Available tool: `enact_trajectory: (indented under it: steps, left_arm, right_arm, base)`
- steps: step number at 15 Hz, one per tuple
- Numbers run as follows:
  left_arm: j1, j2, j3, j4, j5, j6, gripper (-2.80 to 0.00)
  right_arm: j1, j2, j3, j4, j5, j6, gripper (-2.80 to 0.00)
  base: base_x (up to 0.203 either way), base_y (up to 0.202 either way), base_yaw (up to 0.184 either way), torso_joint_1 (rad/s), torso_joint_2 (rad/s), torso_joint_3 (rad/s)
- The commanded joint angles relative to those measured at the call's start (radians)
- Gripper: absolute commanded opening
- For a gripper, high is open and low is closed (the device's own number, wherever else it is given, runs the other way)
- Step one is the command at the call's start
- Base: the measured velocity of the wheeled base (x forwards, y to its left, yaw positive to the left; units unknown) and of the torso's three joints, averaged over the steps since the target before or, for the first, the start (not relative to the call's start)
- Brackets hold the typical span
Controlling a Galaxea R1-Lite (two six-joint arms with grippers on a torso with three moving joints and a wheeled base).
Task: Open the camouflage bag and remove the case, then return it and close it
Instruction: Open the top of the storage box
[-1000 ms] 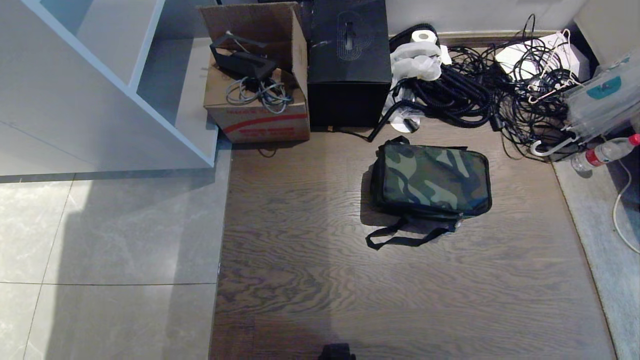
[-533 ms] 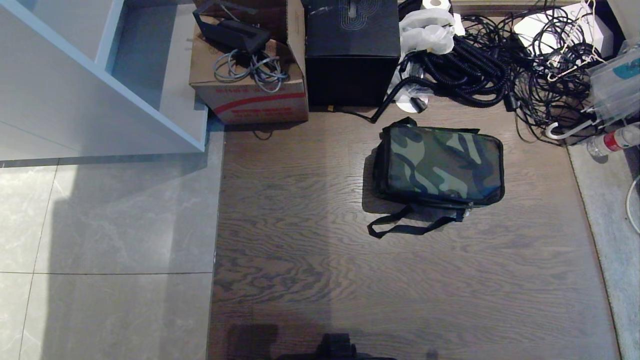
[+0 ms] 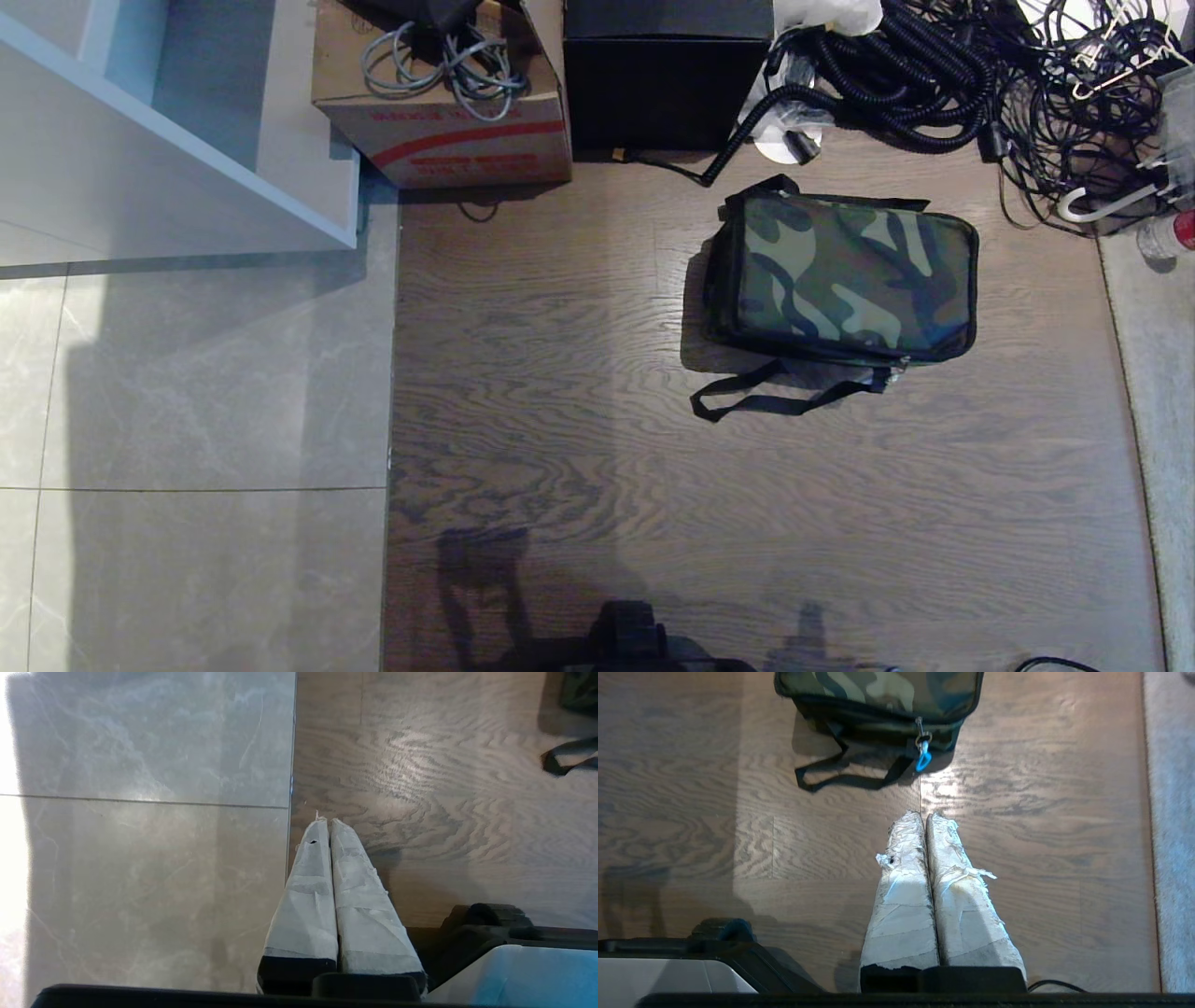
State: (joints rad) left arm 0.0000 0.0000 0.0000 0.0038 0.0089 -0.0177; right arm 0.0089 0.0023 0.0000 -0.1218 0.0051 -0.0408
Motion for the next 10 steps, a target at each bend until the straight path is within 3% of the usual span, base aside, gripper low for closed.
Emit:
enact_trajectory:
  steps: [1,5,10]
  left_arm:
    - [0.000,0.000,0.000,0.001,0.000,0.002,-2.80]
    - [0.000,0.000,0.000,0.001,0.000,0.004,-2.80]
    - [0.000,0.000,0.000,0.001,0.000,0.004,-2.80]
  right_arm:
    - [0.000,-0.001,0.040,-0.001,0.000,-0.001,-2.80]
    - [0.000,-0.001,0.040,-0.001,-0.001,-0.001,-2.80]
    - [0.000,-0.001,0.040,-0.001,0.000,-0.001,-2.80]
  base:
    - [0.000,0.000,0.000,0.006,0.01,-0.212]
    - [0.000,0.000,0.000,0.003,0.00,-0.152]
    - [0.000,0.000,0.000,-0.001,0.00,-0.017]
